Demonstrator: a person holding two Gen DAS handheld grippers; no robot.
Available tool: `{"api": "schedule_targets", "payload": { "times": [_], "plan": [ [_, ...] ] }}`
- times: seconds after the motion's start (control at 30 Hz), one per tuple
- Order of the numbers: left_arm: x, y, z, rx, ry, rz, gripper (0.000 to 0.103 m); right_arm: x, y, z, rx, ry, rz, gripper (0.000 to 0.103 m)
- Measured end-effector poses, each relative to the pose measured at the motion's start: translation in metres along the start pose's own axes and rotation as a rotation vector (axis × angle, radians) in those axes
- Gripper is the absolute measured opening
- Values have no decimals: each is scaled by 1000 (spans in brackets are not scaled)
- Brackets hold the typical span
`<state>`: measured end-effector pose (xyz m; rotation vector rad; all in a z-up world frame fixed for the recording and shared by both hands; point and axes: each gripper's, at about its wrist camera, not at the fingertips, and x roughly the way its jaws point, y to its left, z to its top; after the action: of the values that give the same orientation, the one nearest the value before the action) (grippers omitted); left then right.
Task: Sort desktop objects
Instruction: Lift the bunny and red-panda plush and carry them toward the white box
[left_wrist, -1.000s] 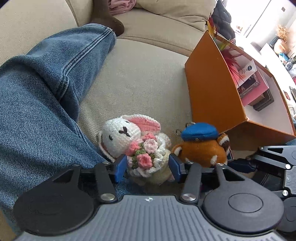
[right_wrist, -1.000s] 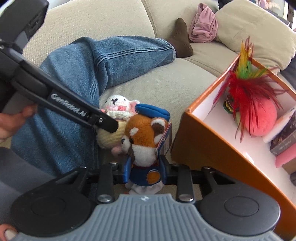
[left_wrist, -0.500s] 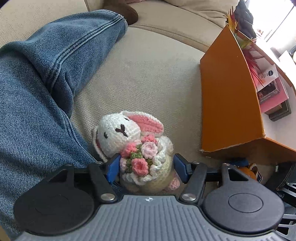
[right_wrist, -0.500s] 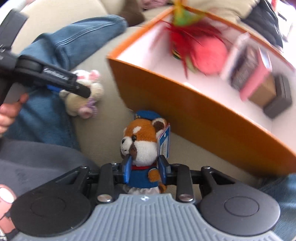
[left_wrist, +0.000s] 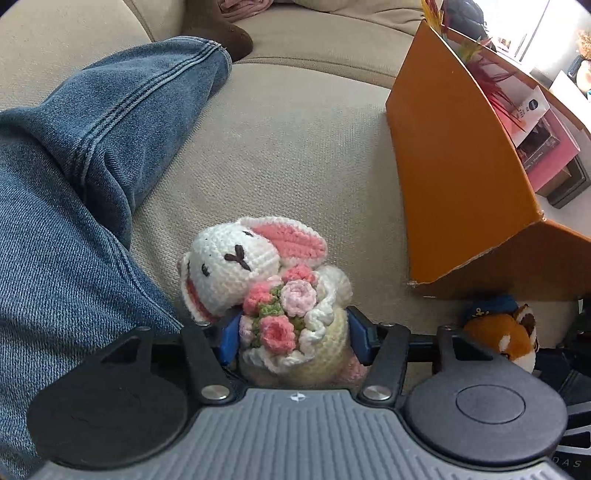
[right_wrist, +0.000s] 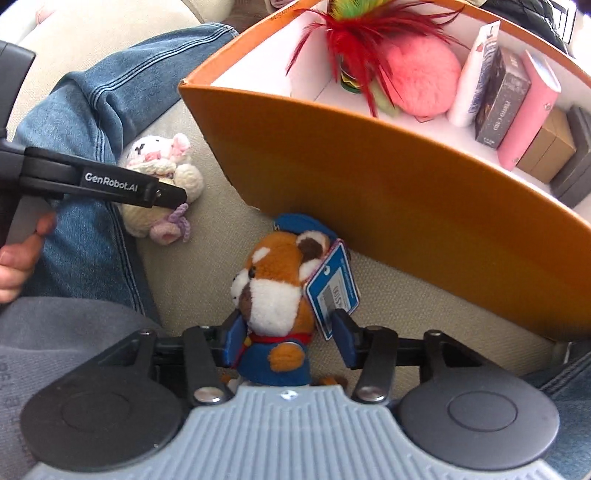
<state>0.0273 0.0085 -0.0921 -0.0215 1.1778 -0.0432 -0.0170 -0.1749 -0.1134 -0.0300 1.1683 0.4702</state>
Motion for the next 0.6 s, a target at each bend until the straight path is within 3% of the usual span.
{"api": "schedule_targets", "payload": {
  "times": [0.2,0.4,0.6],
  "plan": [
    [-15,3,-8,2,-49,-21,60,-11,-6,-1,21,-22,33,39],
    [-49,-4,-11,52,-125,-45,59,-41,-7,0,-7,-81,91,38],
    [-101,-17,1,143,-256,-134,59,-81,-12,8,-14,-156,163,38]
  ]
}}
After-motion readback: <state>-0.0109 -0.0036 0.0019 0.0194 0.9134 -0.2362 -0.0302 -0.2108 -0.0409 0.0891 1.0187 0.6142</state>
